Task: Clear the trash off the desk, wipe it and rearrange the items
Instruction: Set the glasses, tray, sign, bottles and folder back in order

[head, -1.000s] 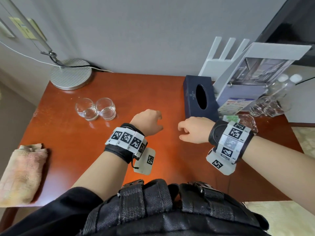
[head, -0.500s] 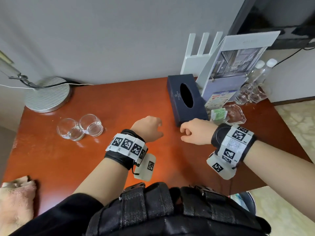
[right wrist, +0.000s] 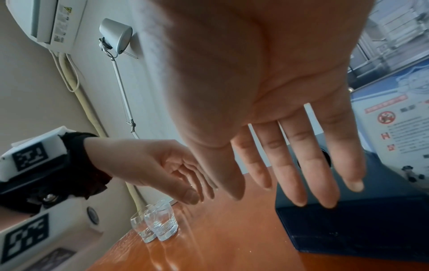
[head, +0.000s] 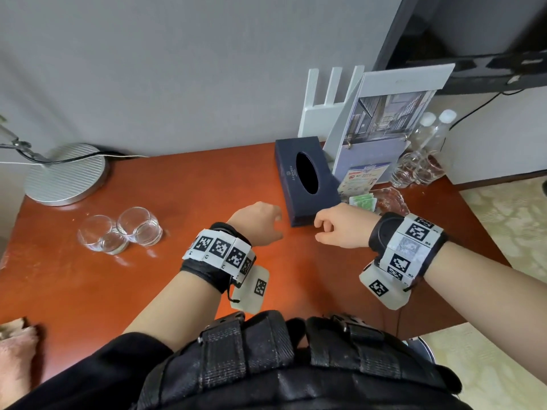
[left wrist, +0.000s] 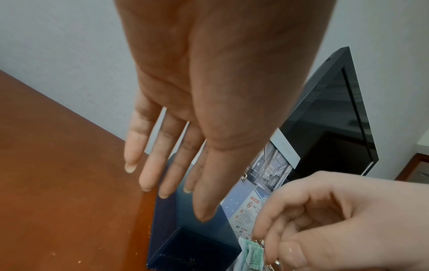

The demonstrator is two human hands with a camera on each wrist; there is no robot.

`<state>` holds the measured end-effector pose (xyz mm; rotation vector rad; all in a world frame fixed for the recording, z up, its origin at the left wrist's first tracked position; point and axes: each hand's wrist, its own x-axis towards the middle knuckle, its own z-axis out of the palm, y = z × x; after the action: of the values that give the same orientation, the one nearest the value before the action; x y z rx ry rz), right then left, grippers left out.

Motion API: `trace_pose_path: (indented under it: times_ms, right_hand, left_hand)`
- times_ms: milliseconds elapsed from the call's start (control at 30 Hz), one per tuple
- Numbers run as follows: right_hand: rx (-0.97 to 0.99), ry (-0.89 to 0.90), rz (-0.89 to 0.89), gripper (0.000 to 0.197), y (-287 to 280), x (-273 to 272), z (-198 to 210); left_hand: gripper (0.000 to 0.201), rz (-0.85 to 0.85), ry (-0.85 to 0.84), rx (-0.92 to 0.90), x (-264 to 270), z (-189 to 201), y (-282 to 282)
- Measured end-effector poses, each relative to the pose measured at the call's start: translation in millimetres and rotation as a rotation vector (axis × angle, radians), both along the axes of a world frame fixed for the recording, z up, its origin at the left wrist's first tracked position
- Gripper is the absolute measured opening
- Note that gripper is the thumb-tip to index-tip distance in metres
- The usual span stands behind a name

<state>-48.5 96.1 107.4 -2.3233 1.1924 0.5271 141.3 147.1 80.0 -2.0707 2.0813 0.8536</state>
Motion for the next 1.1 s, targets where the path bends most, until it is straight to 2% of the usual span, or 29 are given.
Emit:
trace_pose_path:
  times_ms: [200, 467, 667, 867, 1000, 1100]
  right_hand:
    - [0.006, -0.005, 0.068, 0.033, -22, -41, 0]
    - [-0.021, 0.06, 0.079, 0.034, -69, -136, 3]
    - [-0.016, 0.079, 0.03, 0.035, -99, -199, -6]
    - [-0.103, 0.018, 0.012, 0.035, -127, -233, -27]
    - [-0.106, -0.043, 0.01, 0.053, -144, -241, -39]
    - [-0.065, -0.066, 0.013, 0.067, -154, -239, -54]
  left_hand:
    - [0.034, 0.072, 0.027, -0.023, -45, 1, -16]
    - [0.035, 0.045, 0.05, -0.072, -140, 6, -63]
    - [0.039, 0.043, 0.046, -0.061, -197, -11, -92]
    - [0.044, 0.069, 0.045, -0.096, -229, -27, -110]
    - [0.053, 0.1, 0.0, -0.187, -236, -38, -121]
    - [0.06, 0.146, -0.027, -0.17, -235, -47, -129]
